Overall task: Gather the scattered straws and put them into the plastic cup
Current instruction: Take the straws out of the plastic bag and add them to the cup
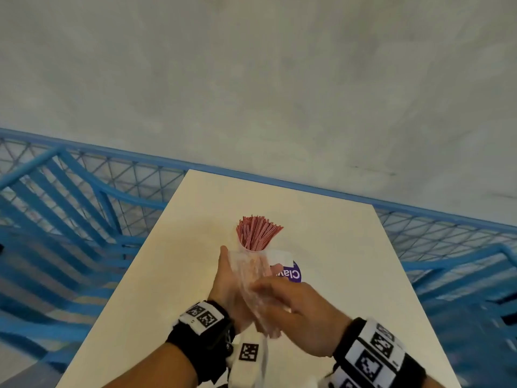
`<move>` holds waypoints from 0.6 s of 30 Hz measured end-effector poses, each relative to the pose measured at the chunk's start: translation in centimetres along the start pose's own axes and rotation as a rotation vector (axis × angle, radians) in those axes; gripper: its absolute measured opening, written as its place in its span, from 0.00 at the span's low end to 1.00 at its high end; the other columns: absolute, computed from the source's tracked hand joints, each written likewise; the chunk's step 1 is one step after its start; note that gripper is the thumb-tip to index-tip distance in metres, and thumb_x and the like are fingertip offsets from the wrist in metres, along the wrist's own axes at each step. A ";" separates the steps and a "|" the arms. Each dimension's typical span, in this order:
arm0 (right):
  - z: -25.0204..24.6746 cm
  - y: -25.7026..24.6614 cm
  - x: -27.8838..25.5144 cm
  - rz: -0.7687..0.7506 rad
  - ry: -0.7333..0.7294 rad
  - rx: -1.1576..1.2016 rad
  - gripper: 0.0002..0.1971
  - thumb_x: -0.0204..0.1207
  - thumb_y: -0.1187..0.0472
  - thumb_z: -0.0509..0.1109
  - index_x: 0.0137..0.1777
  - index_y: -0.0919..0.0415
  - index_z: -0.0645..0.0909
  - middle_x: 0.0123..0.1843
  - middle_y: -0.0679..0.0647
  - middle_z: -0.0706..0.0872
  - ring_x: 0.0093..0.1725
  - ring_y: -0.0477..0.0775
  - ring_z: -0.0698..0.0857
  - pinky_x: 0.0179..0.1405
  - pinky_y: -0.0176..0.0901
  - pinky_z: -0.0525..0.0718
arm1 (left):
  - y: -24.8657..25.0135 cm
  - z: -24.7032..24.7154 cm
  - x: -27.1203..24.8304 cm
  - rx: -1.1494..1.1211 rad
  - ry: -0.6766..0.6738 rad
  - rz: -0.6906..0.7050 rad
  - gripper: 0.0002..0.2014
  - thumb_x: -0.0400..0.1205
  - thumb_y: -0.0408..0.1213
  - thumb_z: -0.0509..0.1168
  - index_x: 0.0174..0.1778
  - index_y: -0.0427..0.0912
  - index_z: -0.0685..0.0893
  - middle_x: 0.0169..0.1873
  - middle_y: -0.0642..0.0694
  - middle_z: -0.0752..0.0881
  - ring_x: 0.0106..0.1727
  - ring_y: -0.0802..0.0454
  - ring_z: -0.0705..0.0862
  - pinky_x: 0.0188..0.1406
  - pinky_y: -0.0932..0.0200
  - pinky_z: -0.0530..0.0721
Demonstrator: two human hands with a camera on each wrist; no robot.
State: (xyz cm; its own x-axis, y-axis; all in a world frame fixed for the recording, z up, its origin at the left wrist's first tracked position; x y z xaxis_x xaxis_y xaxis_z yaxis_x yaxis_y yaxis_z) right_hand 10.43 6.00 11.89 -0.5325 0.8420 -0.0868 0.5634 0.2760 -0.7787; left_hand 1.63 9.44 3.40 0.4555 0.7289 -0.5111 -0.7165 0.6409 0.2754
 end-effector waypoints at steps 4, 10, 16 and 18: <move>-2.0 1.9 -3.0 0.004 0.075 -0.070 0.27 0.70 0.52 0.74 0.69 0.39 0.74 0.61 0.29 0.82 0.60 0.32 0.80 0.58 0.27 0.79 | -0.4 1.1 -0.6 0.030 -0.030 0.044 0.54 0.68 0.81 0.42 0.75 0.39 0.72 0.63 0.33 0.85 0.59 0.29 0.85 0.52 0.33 0.84; -1.7 1.9 -5.0 -0.149 0.233 -0.265 0.14 0.74 0.55 0.71 0.60 0.42 0.82 0.49 0.33 0.85 0.47 0.29 0.81 0.45 0.20 0.75 | -1.9 2.3 -1.4 0.156 -0.034 0.012 0.57 0.64 0.84 0.45 0.62 0.34 0.84 0.65 0.25 0.81 0.69 0.27 0.78 0.68 0.27 0.72; -8.6 -2.6 -1.4 -0.224 0.349 -0.485 0.12 0.77 0.58 0.63 0.53 0.56 0.87 0.47 0.49 0.89 0.43 0.42 0.81 0.48 0.35 0.79 | -3.5 2.4 -2.4 0.267 -0.097 0.017 0.57 0.61 0.85 0.45 0.66 0.38 0.81 0.65 0.29 0.82 0.66 0.26 0.80 0.64 0.26 0.74; -11.5 -4.2 0.8 -0.228 0.389 -0.544 0.11 0.80 0.59 0.64 0.54 0.58 0.86 0.50 0.51 0.90 0.45 0.45 0.82 0.53 0.39 0.79 | -3.9 2.4 -2.6 0.282 -0.092 0.023 0.56 0.63 0.84 0.44 0.61 0.37 0.85 0.63 0.29 0.83 0.61 0.26 0.83 0.63 0.26 0.75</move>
State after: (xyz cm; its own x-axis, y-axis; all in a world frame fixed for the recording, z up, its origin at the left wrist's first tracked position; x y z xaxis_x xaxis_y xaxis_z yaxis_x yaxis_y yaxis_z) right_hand 14.89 10.85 22.23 -0.4675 0.8125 0.3484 0.7546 0.5720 -0.3214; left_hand 4.50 5.56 5.60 0.4965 0.7542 -0.4298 -0.5577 0.6565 0.5079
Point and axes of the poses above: each hand's wrist, its own x-axis towards the middle knuckle, its own z-axis out of the palm, y = z × x, the point moved 5 cm from there along x, towards the middle knuckle
